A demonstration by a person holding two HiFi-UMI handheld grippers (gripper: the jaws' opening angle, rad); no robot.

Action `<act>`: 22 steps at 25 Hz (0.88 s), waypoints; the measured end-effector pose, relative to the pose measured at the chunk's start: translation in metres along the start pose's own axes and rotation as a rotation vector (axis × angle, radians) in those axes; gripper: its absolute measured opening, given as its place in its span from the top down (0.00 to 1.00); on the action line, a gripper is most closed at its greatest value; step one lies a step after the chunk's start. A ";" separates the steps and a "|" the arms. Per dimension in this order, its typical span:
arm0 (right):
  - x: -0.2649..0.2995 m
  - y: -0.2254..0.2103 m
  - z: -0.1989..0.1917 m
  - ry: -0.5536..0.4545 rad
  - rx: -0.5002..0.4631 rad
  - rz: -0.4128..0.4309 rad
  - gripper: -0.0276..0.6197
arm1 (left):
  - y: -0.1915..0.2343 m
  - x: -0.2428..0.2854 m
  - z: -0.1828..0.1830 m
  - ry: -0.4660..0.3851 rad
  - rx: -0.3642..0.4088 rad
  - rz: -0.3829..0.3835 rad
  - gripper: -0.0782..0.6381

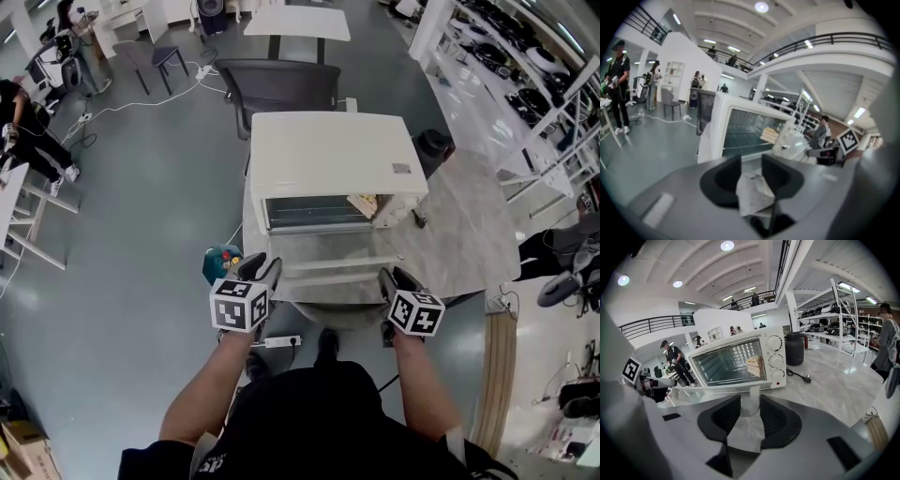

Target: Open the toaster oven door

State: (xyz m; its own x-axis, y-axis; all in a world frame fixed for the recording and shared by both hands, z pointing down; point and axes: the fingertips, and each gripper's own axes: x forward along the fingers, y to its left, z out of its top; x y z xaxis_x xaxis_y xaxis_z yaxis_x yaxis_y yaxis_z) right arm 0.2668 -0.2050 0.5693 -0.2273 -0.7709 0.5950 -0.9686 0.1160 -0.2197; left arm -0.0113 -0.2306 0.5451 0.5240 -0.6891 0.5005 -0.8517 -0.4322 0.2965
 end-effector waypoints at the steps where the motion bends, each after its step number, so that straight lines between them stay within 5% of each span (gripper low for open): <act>1: 0.000 -0.001 -0.003 0.005 0.003 0.001 0.77 | 0.000 0.000 -0.003 0.004 -0.001 -0.002 0.69; 22: -0.020 -0.021 -0.020 -0.017 0.012 -0.068 0.77 | -0.006 0.003 -0.059 0.111 -0.006 -0.025 0.69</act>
State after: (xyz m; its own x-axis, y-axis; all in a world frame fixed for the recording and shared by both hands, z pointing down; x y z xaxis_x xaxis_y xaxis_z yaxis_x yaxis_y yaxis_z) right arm 0.2893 -0.1795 0.5773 -0.1593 -0.7873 0.5956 -0.9805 0.0557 -0.1885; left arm -0.0050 -0.1954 0.5931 0.5407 -0.6096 0.5798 -0.8386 -0.4447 0.3145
